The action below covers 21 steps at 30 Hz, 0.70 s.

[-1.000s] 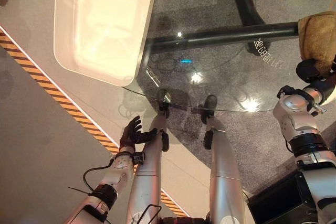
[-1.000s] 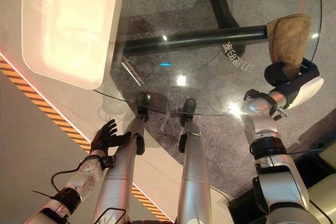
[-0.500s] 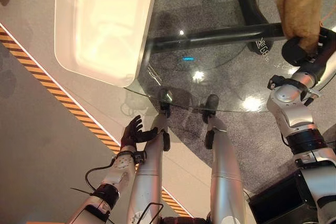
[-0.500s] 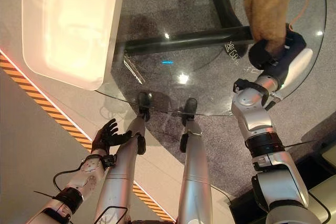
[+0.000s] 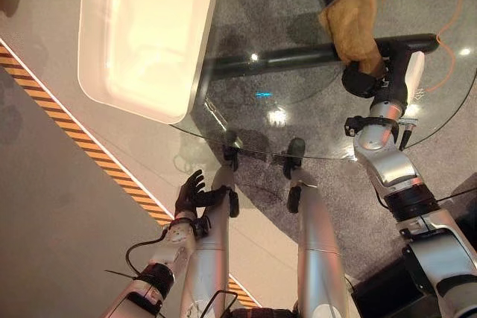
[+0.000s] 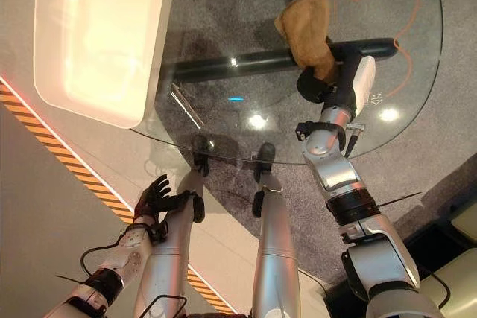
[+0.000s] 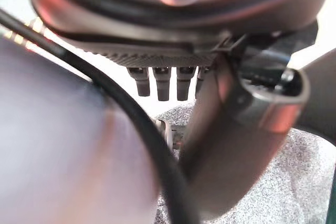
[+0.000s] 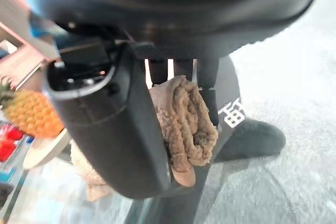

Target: Wipe the table with a cloth and put it in the basket.

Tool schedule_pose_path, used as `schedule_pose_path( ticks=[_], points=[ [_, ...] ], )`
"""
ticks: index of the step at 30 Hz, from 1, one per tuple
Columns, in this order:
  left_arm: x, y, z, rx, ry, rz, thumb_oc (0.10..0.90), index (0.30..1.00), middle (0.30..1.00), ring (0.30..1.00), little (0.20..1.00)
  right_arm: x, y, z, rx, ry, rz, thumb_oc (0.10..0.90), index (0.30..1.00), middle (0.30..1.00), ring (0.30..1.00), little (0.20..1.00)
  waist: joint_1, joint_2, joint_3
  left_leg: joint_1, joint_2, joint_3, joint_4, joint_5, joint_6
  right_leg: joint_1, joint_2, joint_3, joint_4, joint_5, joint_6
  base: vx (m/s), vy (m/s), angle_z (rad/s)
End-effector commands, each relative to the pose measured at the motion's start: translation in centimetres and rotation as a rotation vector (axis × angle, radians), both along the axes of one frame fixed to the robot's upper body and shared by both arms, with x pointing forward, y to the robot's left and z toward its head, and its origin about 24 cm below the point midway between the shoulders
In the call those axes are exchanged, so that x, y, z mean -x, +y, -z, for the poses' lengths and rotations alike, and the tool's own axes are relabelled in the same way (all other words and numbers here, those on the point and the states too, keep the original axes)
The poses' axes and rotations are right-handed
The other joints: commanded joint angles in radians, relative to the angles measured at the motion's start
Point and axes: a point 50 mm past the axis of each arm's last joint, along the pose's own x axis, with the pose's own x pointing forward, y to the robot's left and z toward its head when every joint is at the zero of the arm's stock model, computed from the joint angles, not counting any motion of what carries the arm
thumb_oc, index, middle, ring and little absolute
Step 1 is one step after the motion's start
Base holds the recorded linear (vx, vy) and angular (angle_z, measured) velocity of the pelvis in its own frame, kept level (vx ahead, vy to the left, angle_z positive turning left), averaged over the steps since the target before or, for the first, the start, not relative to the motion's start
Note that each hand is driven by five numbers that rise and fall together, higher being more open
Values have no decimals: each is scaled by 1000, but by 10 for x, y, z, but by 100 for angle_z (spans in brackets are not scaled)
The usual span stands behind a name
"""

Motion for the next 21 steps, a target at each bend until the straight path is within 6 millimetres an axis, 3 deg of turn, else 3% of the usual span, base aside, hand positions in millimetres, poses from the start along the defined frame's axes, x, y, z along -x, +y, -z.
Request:
schedule_pose_path(
  ticks=[1, 14, 21],
  points=[
    [33, -9, 25, 6, 77, 20, 800, 900, 900, 900, 900, 11, 53, 18, 149, 62, -299, 100, 300, 300, 300, 200, 19, 34, -17, -12, -72, 28, 164, -204, 16, 25, 31, -75, -162, 100, 34, 0, 0, 0],
    [30, -13, 23, 4, 84, 39, 800, 900, 900, 900, 900, 34, 115, 6, 292, 16, -686, 100, 300, 300, 300, 200, 28, 40, -17, -18, -71, 32, 173, -201, 12, 16, 23, -77, -150, 95, 38, 1, 2, 1],
    [26, -12, 22, 1, 90, 45, 800, 900, 900, 900, 900, 36, 126, 4, 319, 34, -748, 100, 300, 300, 300, 200, 33, 39, -17, -21, -67, 32, 184, -204, 12, 11, 17, -80, -137, 92, 39, 6, 0, 7]
  ],
)
